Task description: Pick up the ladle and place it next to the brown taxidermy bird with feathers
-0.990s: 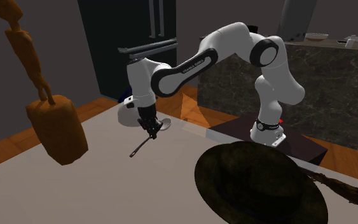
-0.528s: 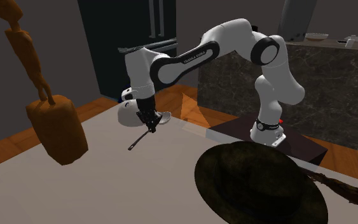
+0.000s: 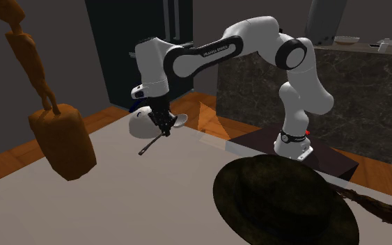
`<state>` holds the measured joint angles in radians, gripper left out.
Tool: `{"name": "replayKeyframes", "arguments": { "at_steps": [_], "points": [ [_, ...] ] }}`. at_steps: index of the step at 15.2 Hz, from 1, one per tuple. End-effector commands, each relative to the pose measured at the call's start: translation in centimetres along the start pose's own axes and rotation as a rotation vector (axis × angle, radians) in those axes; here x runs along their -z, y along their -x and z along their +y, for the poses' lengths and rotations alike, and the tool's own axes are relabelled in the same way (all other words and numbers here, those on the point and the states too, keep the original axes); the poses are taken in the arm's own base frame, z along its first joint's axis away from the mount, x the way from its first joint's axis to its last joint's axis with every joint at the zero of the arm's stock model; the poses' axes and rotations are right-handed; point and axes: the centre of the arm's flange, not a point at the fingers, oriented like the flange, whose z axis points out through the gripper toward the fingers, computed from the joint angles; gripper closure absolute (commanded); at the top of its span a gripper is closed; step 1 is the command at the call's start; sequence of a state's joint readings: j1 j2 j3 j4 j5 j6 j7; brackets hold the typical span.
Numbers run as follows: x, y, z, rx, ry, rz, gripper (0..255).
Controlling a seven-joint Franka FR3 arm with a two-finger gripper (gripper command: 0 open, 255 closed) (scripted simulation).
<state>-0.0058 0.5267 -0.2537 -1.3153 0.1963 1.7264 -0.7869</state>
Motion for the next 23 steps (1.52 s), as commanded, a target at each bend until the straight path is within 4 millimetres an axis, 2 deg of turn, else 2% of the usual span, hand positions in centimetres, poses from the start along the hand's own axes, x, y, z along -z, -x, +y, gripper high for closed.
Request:
{"name": "replayKeyframes", "arguments": {
  "at_steps": [1,5,23],
  "points": [
    [0.9,0.0,-0.1,0.000,0.000,0.000,255],
    [2.6,0.1,-0.3,0.000,0.000,0.000,255],
    [-0.1,-2.4,-23.8,0.000,0.000,0.000,255]
  ]
}}
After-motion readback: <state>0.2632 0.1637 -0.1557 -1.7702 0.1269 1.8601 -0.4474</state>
